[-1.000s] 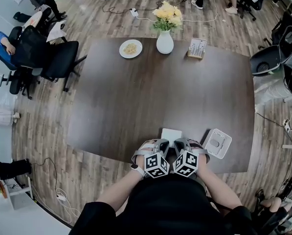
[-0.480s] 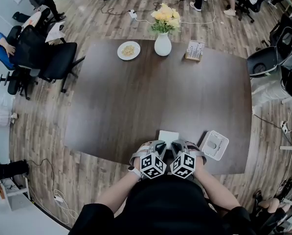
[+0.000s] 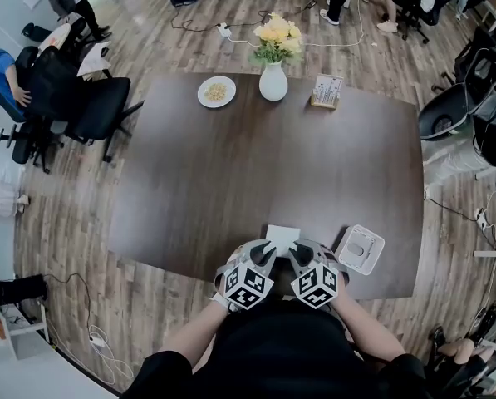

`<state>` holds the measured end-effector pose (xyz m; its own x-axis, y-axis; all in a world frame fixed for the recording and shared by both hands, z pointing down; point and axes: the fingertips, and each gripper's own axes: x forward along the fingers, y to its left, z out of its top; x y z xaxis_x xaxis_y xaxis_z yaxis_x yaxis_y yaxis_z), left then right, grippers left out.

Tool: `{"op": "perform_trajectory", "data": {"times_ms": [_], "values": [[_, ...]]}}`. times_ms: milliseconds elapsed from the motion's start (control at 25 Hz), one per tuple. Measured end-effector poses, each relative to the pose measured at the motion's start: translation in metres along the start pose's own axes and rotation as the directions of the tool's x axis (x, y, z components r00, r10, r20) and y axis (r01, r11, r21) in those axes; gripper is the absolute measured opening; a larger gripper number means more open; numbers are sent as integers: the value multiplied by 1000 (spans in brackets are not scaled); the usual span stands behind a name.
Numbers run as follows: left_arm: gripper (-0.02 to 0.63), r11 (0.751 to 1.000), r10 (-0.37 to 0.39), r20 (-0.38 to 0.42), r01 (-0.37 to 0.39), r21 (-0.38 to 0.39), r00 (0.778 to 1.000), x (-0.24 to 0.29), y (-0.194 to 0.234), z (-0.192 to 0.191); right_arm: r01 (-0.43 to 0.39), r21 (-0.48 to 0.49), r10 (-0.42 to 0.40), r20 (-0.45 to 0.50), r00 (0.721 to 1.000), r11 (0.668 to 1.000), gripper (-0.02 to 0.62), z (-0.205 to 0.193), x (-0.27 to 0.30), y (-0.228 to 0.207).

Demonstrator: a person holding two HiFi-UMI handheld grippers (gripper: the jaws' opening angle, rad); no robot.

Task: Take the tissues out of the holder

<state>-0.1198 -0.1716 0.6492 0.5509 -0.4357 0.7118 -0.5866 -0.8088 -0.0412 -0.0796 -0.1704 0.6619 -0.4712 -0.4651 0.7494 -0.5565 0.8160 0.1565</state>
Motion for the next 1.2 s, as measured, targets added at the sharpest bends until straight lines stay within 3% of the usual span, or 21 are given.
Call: {"op": "perform_trajectory", "data": {"times_ms": [160, 320, 440, 600, 760, 920, 1080, 1200], "values": [[64, 995, 13, 99, -3, -98, 995, -23, 2, 29, -13, 171, -2, 84, 996, 985, 74, 12, -25, -13], [64, 984, 21, 211, 17, -178, 977, -45, -1, 67, -55, 363, -23, 208, 978, 930, 41, 29, -59, -38], [63, 975, 22, 296, 45, -219, 955, -62, -7, 98, -105, 452, -41, 302, 953, 886, 18, 44, -91, -54], [63, 971, 26, 384, 67, -228, 923, -86, -19, 139, -140, 472, -73, 405, 911, 870, 8, 67, -138, -69], [6, 963, 25, 475, 105, -247, 880, -107, -34, 173, -172, 461, -86, 487, 869, 871, 8, 87, -179, -74], [6, 964, 36, 531, 110, -241, 847, -120, -48, 201, -154, 462, -139, 540, 830, 874, 8, 95, -211, -82], [6, 964, 51, 556, 104, -243, 830, -125, -61, 215, -112, 482, -222, 583, 782, 869, 8, 98, -238, -89], [6, 964, 61, 562, 98, -248, 825, -126, -68, 219, -74, 462, -255, 608, 752, 884, 9, 99, -250, -88]]}}
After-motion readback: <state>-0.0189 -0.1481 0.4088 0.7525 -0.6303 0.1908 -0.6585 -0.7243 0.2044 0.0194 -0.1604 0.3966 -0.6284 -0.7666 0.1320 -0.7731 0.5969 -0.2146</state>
